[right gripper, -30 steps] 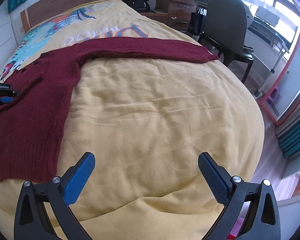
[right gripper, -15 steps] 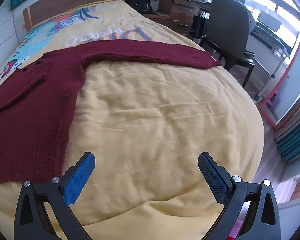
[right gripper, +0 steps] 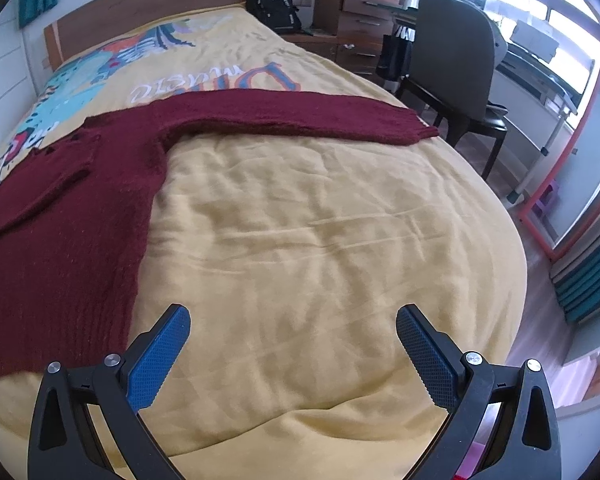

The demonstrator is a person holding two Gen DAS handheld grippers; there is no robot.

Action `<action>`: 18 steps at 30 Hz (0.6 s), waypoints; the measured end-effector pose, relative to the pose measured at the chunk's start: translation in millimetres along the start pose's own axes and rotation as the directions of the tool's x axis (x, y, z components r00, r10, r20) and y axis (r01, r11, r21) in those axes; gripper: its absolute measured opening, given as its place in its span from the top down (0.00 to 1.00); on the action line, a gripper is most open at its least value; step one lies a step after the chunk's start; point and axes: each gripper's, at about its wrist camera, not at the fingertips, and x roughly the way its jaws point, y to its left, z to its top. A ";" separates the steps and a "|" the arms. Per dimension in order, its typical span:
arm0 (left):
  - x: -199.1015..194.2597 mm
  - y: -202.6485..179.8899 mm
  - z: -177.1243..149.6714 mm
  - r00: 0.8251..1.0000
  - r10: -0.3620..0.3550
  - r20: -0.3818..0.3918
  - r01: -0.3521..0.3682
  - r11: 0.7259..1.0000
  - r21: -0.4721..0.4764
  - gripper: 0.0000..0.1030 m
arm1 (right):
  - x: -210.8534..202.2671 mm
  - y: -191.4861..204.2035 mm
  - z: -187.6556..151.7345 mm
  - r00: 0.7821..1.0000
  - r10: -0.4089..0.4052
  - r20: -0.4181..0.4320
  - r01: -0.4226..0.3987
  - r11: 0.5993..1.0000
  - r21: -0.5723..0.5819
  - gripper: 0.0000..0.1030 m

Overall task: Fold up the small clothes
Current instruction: 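Open the left gripper to release the sleeve and withdraw it, then reach the right gripper to the other sleeve cuff and grasp it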

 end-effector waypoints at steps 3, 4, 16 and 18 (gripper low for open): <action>-8.5 5.9 -9.1 1.000 -0.018 0.005 0.018 1.000 -0.002 0.60 | 2.1 -4.4 2.8 1.000 0.008 0.006 -0.008 1.000 0.013 0.00; -10.4 8.0 -11.9 1.000 -0.013 0.002 0.013 1.000 0.002 0.60 | 3.1 -5.2 3.8 1.000 0.011 0.008 -0.011 1.000 0.016 0.00; -55.6 19.6 -43.8 0.994 0.106 0.003 -0.106 0.994 -0.013 0.60 | 36.1 -31.4 42.6 0.998 0.055 0.041 -0.057 0.996 0.063 0.00; -60.9 18.1 -47.2 0.993 0.120 0.006 -0.120 0.993 -0.022 0.60 | 46.1 -38.7 53.0 0.997 0.060 0.045 -0.063 0.995 0.080 0.00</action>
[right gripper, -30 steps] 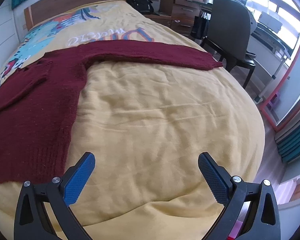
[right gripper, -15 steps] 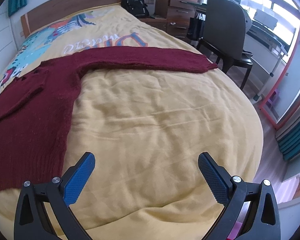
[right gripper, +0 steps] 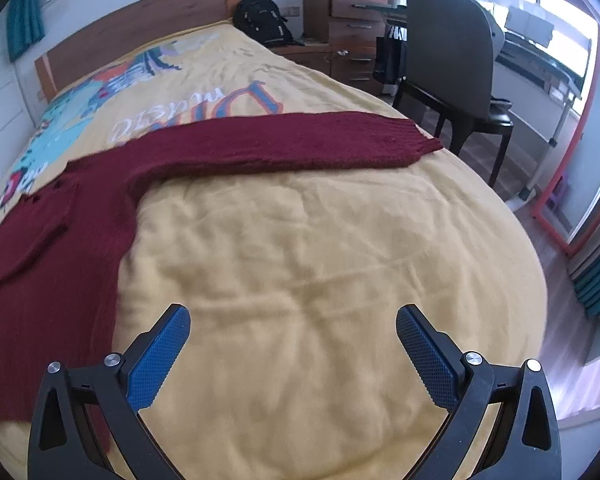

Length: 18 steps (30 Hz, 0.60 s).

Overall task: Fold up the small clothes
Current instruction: 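Reach the right gripper to the other sleeve cuff and grasp it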

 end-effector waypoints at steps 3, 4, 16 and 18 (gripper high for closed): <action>-5.6 -2.4 -3.4 1.000 0.019 0.004 -0.019 1.000 -0.012 0.60 | 16.2 -12.9 17.8 1.000 0.010 0.005 -0.010 0.999 0.036 0.00; -6.5 -2.2 -4.4 1.000 0.022 0.003 -0.022 1.000 -0.022 0.60 | 22.2 -17.9 24.2 1.000 0.012 0.006 -0.012 0.999 0.049 0.00; -0.5 -1.5 -23.4 0.995 0.073 -0.063 -0.077 0.995 -0.064 0.60 | 106.7 -88.4 80.1 0.999 0.000 -0.036 0.008 0.977 0.215 0.00; 1.6 -1.3 -24.8 0.994 0.085 -0.073 -0.090 0.994 -0.063 0.60 | 119.0 -101.4 84.9 0.999 0.011 -0.042 0.000 0.966 0.259 0.00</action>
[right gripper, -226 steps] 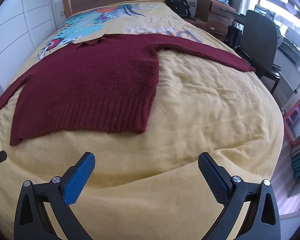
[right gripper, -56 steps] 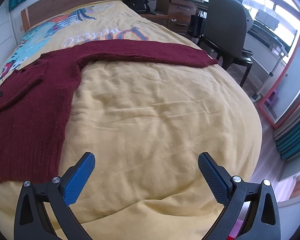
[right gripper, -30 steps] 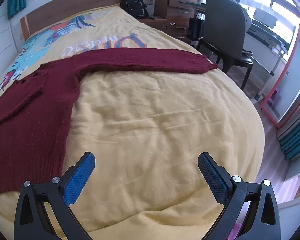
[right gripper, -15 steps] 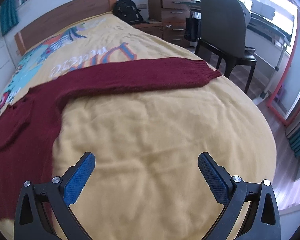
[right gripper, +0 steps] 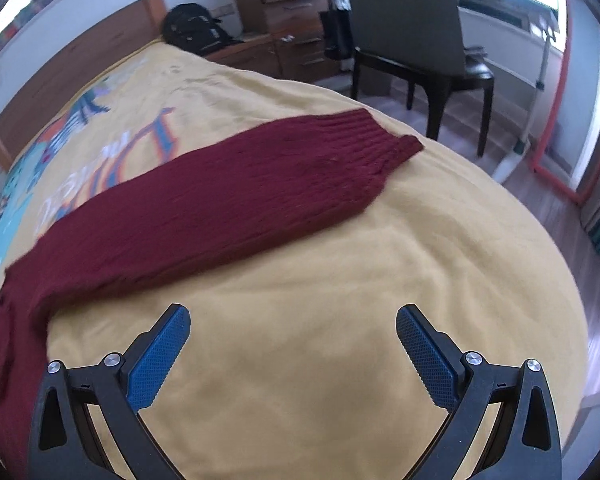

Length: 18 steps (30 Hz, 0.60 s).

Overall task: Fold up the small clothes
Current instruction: 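Reach the right gripper to the other sleeve cuff and grasp it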

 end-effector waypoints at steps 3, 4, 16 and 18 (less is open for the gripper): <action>3.2 0.7 -0.6 1.000 0.009 -0.013 -0.009 1.000 -0.002 0.60 | 15.1 -14.7 11.1 1.000 0.016 -0.006 -0.015 0.998 0.061 0.01; 4.2 0.4 -0.7 1.000 0.013 -0.016 -0.013 1.000 0.000 0.60 | 18.2 -17.8 14.0 1.000 0.016 -0.007 -0.015 0.997 0.070 0.01; 14.9 -6.1 -3.1 0.999 0.029 -0.041 -0.028 0.999 0.042 0.60 | 52.7 -39.5 60.9 1.000 0.030 0.002 -0.030 0.989 0.145 0.20; 17.0 -5.7 -3.5 0.998 0.032 -0.045 -0.030 0.999 0.043 0.60 | 56.5 -44.1 66.6 0.999 0.040 0.007 -0.041 0.985 0.168 0.27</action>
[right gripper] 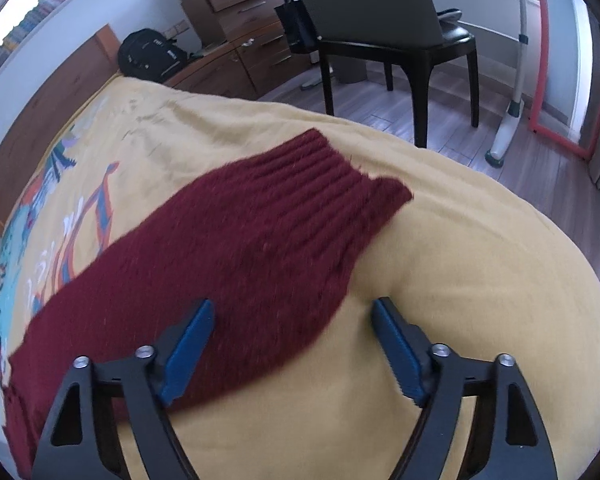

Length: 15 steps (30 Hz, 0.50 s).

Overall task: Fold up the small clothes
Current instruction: 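Reach the right gripper to the other sleeve cuff and grasp it, then fold the held sleeve across the sweater body with the right gripper and release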

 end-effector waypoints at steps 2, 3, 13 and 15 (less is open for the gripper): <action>2.5 -0.1 -0.6 1.000 0.003 -0.005 -0.003 1.000 0.001 0.60 | 2.8 -3.5 5.9 1.000 0.006 0.003 -0.006 1.000 0.023 0.35; 3.6 0.1 -0.8 1.000 0.004 -0.007 -0.004 1.000 0.001 0.60 | 4.2 -4.4 8.9 1.000 0.005 0.003 -0.005 0.999 0.031 0.42; 8.0 8.6 -2.9 1.000 -0.008 -0.012 0.008 1.000 -0.012 0.60 | 1.5 20.6 26.0 1.000 0.021 -0.014 -0.022 0.999 -0.041 0.84; 8.2 10.8 -3.2 1.000 -0.015 -0.011 0.014 1.000 -0.016 0.60 | -2.3 31.2 27.1 0.999 0.049 -0.014 -0.049 0.997 -0.056 0.85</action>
